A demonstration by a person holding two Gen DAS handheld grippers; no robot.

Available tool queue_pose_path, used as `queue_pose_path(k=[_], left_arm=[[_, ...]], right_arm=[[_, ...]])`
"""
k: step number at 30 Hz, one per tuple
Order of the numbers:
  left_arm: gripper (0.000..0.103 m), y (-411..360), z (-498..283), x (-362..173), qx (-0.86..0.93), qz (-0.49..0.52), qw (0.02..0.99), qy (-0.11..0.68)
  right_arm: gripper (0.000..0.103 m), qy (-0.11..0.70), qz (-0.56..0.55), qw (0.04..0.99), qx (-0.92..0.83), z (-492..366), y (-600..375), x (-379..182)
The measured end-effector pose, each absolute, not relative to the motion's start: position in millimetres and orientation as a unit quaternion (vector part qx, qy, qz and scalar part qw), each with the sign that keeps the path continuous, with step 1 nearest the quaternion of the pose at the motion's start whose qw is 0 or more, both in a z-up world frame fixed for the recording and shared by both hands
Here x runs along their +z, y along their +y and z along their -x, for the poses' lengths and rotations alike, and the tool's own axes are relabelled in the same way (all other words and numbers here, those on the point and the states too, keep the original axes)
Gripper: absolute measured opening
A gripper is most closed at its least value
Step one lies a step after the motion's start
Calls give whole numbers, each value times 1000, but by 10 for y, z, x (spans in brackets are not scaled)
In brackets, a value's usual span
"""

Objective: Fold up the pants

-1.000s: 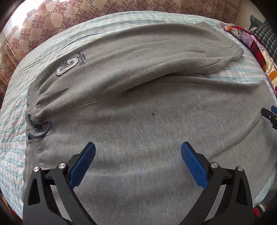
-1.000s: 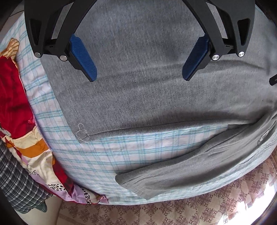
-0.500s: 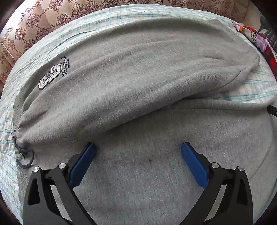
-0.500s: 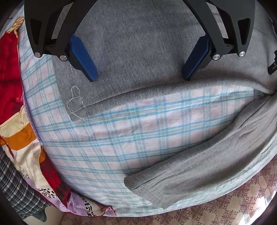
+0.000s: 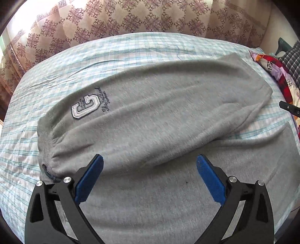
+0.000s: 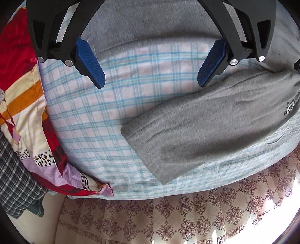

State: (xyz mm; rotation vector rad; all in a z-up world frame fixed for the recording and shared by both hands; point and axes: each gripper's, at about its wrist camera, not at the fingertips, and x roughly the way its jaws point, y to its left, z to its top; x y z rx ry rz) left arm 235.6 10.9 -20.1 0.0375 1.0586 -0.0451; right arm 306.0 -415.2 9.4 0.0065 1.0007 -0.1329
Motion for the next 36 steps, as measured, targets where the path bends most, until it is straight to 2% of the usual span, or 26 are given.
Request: queue_pose_path(k=[12,20,23,26,29,31,33,36], left_arm=[[101,1021,-2888,-347,86,10,851,518],[101,1381,-3189,-556,134,8,837,531],[101,1479,-3279,-634,149,9,831,536],[101,1541,-3360,-714,157,9,826,541],[101,1549,-3422,-765,157,3,827,540],[101,1553,-3452,-779,158,-3,830,536],[101,1550,-3479,-790,159,-8,832,532],[101,1544,-3508,-782,170,-11,835,523]], right_arm=[[98,455,20,889,-43,-4497,-4134,129],[97,487,-50,872,-26,-5448,-4253,-135],[79,498,-90,863,-11,-5693,-4288,-299],[73,516,-112,849,2,-5864,-4271,-489],[65,518,-70,853,1,-5924,-4142,-580],[36,516,-36,856,-14,-5922,-4064,-571],[17,514,-33,857,-13,-5918,-4053,-515],[10,483,-31,875,-9,-5891,-4087,-285]])
